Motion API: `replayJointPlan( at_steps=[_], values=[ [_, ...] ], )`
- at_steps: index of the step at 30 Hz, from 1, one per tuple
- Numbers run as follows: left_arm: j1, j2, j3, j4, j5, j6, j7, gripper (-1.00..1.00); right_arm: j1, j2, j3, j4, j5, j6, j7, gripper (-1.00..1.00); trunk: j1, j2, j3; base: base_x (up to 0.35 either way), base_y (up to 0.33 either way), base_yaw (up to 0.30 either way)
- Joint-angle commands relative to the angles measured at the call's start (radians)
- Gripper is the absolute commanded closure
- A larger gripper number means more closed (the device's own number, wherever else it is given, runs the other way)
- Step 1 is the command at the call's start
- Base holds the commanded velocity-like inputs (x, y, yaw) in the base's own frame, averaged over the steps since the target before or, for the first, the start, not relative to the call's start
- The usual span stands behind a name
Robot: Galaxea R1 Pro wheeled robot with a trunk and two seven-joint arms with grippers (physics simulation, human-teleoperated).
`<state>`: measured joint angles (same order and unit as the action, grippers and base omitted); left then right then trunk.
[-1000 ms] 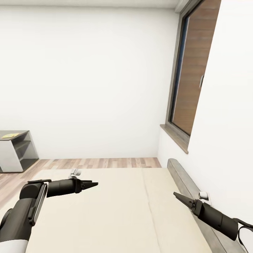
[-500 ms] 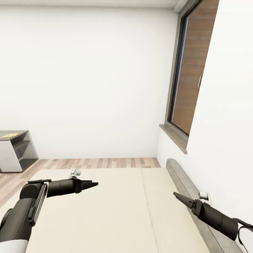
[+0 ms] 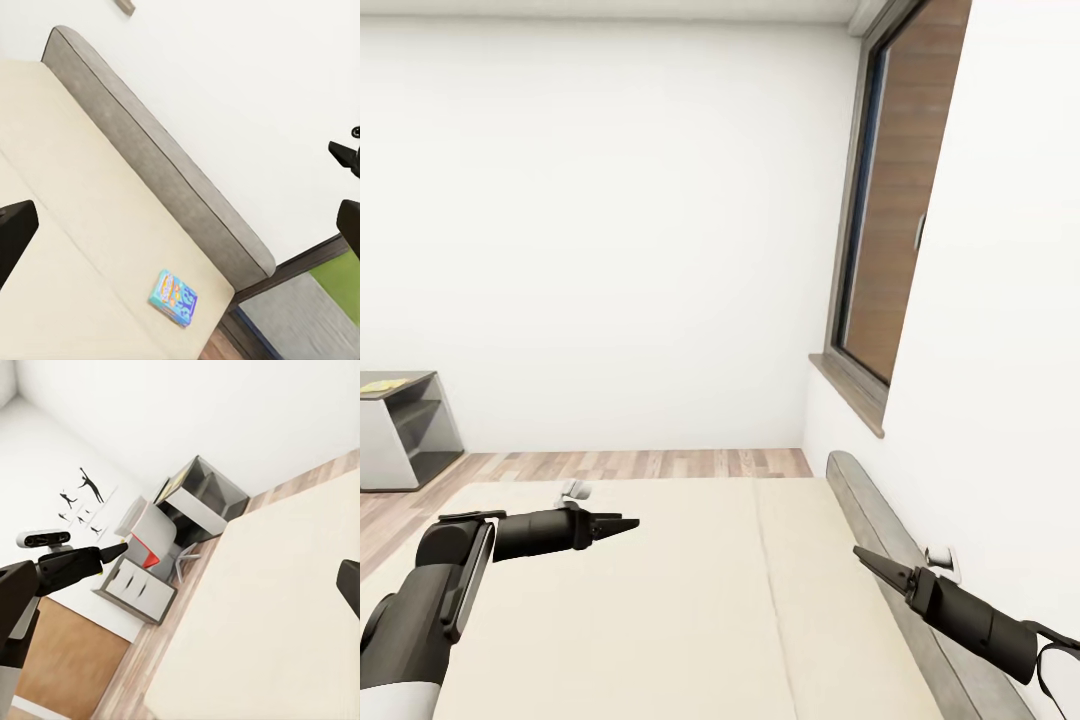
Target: Put all the toys in the child's room - the three board games (two on the bed and one on the table), the two jigsaw puzzles on the table, and the tennis ball on the table - inside the toy box on the table in the child's room.
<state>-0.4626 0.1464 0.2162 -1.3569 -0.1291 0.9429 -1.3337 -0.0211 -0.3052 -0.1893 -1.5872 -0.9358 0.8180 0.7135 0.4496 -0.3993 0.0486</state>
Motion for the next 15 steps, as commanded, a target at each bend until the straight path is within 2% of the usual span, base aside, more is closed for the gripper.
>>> replayJointPlan(
  at_steps=[1, 10, 15],
  values=[
    [-0.001, 0.0, 0.002, -0.001, -0.01, 0.01, -0.01, -1.0, 0.0, 0.0, -0.001, 0.0, -0.002, 0.006, 0.001, -1.0, 0.0, -0.001, 0.0, 0.0, -0.01, 0.0],
    [-0.001, 0.0, 0.002, -0.001, -0.01, 0.011, -0.01, -1.0, 0.0, 0.0, -0.001, 0.0, -0.002, 0.007, 0.001, -1.0, 0.0, -0.001, 0.0, 0.0, -0.043, 0.003],
    [-0.001, 0.0, 0.002, -0.001, -0.01, 0.011, -0.01, -1.0, 0.0, 0.0, -0.001, 0.0, -0.002, 0.007, 0.0, -1.0, 0.0, -0.001, 0.001, 0.0, -0.141, 0.138]
  ],
)
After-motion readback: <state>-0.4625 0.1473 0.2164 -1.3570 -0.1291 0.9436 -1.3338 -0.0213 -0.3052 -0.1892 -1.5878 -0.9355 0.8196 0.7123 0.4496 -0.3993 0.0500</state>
